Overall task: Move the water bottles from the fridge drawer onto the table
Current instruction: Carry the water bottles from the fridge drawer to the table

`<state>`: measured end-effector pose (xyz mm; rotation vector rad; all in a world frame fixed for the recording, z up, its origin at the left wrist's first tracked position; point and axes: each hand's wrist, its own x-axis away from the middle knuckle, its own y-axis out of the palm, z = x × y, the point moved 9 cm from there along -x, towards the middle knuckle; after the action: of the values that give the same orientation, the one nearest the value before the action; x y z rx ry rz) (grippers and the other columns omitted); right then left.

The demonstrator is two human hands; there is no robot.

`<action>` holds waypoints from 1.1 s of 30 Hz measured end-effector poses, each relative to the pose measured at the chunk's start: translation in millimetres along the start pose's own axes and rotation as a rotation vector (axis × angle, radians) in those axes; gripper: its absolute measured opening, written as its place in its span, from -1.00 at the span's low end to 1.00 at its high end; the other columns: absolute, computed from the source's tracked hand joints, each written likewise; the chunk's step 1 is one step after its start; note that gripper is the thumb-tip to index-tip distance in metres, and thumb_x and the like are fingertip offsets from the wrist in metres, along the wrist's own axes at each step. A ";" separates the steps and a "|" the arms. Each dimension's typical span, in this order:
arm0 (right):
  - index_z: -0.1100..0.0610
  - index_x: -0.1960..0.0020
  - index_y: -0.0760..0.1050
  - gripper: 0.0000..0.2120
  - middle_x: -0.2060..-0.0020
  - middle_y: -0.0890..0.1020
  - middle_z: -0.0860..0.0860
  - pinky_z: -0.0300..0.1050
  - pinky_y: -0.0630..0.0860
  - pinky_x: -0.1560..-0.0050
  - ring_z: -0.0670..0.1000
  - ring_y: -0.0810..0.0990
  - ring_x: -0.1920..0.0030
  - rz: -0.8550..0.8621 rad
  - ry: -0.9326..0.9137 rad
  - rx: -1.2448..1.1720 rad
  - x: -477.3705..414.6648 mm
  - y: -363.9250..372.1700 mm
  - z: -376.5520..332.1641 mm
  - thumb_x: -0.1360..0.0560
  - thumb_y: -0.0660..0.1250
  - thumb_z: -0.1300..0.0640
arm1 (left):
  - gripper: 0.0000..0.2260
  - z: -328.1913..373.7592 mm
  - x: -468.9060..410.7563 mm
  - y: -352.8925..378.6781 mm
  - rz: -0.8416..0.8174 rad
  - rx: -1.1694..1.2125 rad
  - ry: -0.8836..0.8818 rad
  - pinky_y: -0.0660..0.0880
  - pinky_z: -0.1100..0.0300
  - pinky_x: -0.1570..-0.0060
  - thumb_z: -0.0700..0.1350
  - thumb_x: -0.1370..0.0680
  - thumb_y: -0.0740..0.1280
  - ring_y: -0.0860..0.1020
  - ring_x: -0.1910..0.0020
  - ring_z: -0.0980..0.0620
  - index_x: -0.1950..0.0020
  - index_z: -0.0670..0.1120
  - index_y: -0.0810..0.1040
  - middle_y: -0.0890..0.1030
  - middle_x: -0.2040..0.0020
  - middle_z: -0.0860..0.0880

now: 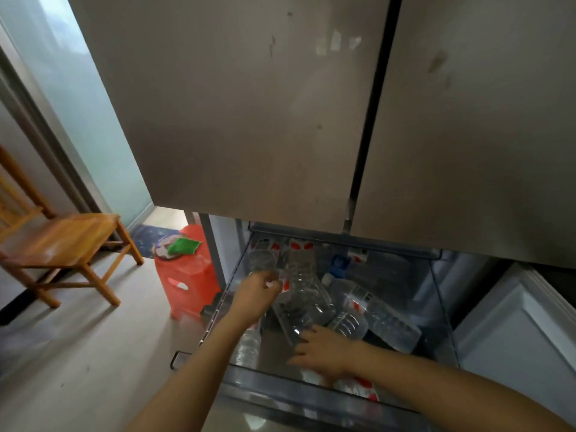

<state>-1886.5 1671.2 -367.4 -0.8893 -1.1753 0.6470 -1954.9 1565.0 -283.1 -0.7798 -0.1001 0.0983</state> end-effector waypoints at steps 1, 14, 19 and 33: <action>0.05 -0.38 0.32 -0.35 -0.21 0.49 0.09 -0.01 0.34 -0.14 0.15 0.40 -0.22 -0.021 -0.041 0.072 -2.8 3.0 -3.8 -0.35 0.44 -0.04 | -0.80 1.9 -3.9 4.8 -0.024 -0.004 0.013 0.42 0.22 0.04 -0.09 -0.54 0.25 0.56 0.01 0.00 -0.09 -0.13 0.56 0.62 -0.06 -0.08; 0.09 -0.38 0.27 -0.33 -0.21 0.44 0.09 0.00 0.23 -0.20 0.09 0.33 -0.20 0.288 0.199 -0.287 42.9 -27.9 27.8 -0.33 0.44 0.03 | -0.73 16.8 -38.2 40.5 -0.221 -0.036 0.057 0.43 0.08 -0.15 -0.08 -0.58 0.19 0.51 -0.16 -0.16 -0.20 -0.20 0.47 0.54 -0.19 -0.21; -0.06 -0.34 0.25 -0.32 -0.19 0.35 -0.02 -0.11 0.28 -0.24 0.00 0.30 -0.23 0.512 0.704 -0.762 94.7 -27.2 95.5 -0.30 0.46 -0.04 | -0.72 10.1 -52.5 50.7 -0.261 -0.058 0.027 0.48 0.00 -0.12 -0.02 -0.58 0.17 0.54 -0.07 -0.18 -0.12 -0.19 0.49 0.58 -0.12 -0.23; 0.03 0.07 0.43 -0.63 0.13 0.59 -0.05 -0.39 0.55 0.12 -0.11 0.58 0.08 0.944 1.142 -1.500 210.7 66.0 118.0 -0.34 0.40 0.45 | -0.24 6.2 -104.2 82.0 -0.222 -0.189 -0.142 0.37 -0.06 -0.28 0.29 -0.43 0.21 0.38 -0.32 -0.19 -0.48 -0.11 0.10 0.34 -0.40 -0.19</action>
<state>-1940.1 1907.3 -303.6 -2.6580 0.1160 -0.2748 -2063.1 1614.2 -342.2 -0.9446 -0.3331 -0.0678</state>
